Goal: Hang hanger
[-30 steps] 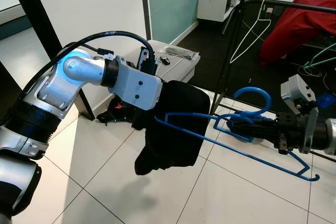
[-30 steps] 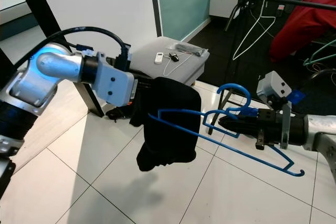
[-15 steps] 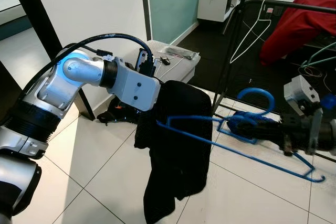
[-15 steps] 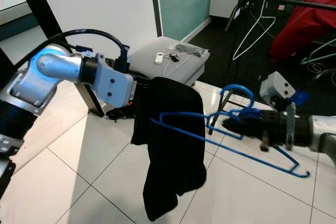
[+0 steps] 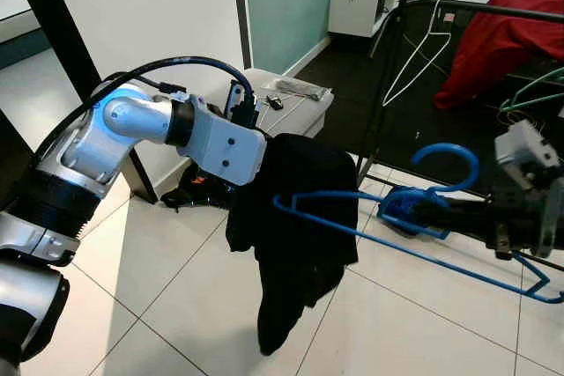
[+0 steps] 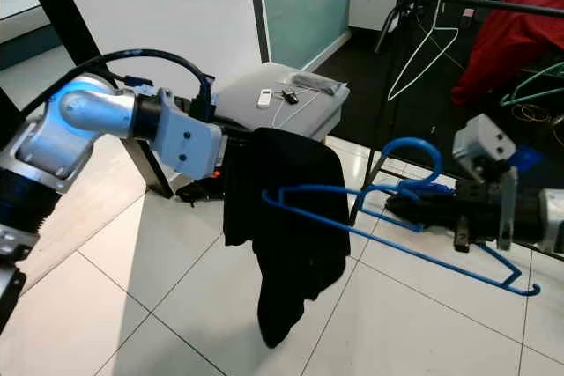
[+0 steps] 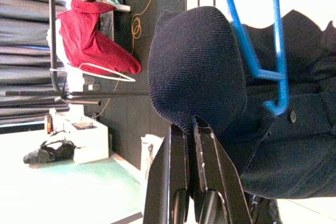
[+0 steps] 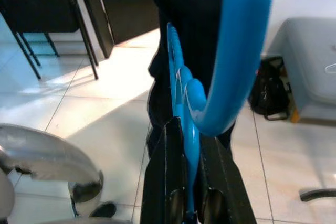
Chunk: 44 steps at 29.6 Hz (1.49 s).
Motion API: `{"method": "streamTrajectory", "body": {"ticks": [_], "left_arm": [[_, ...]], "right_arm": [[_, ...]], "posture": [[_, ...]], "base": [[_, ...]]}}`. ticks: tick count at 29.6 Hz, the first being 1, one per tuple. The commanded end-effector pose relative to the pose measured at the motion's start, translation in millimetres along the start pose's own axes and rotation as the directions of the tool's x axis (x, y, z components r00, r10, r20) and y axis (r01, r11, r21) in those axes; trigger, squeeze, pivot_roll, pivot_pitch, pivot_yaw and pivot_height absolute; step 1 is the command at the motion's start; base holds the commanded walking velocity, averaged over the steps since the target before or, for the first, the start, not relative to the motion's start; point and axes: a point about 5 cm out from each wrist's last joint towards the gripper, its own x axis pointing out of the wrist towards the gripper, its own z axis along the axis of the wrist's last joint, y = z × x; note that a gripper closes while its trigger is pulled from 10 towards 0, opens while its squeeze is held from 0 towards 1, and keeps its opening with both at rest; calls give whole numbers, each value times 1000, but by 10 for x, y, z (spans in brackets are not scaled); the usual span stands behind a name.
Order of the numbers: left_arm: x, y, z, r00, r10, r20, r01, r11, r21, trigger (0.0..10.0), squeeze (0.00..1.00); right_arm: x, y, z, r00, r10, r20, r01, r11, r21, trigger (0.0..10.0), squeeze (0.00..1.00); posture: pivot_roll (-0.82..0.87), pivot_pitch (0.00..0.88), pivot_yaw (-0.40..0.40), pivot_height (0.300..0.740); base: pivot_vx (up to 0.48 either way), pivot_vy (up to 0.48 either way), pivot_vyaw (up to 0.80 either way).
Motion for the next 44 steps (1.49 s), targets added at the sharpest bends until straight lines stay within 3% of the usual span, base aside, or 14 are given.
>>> {"method": "streamTrajectory", "body": {"ticks": [1, 11, 26, 36, 44], "left_arm": [[-54, 14, -42, 999, 24, -25, -24, 1000, 8, 10000, 0], [10, 51, -5, 998, 63, -4, -62, 998, 27, 10000, 0], [-18, 43, -32, 998, 60, -18, -59, 998, 33, 10000, 0], [-11, 50, -11, 998, 61, -8, -61, 998, 35, 10000, 0], [30, 100, 131, 994, 82, 71, -84, 996, 21, 10000, 0]], "right_arm": [[59, 125, 58, 994, 103, 40, -104, 994, 17, 10000, 0], [271, 347, -150, 969, 247, -32, -243, 966, 86, 10000, 0], [-24, 86, 18, 998, 56, -28, -55, 998, 21, 10000, 0], [26, -5, -50, 998, -32, -49, 32, 999, -12, 10000, 0], [181, -72, -62, 996, -83, -41, 81, 996, -44, 10000, 0]], "posture": [[-123, 39, 62, 740], [-125, 41, 60, 740], [-128, 42, 60, 740], [-126, 42, 60, 740], [-121, 41, 60, 740]], "base": [[0, 0, 0], [0, 0, 0], [0, 0, 0], [0, 0, 0], [0, 0, 0]]}}
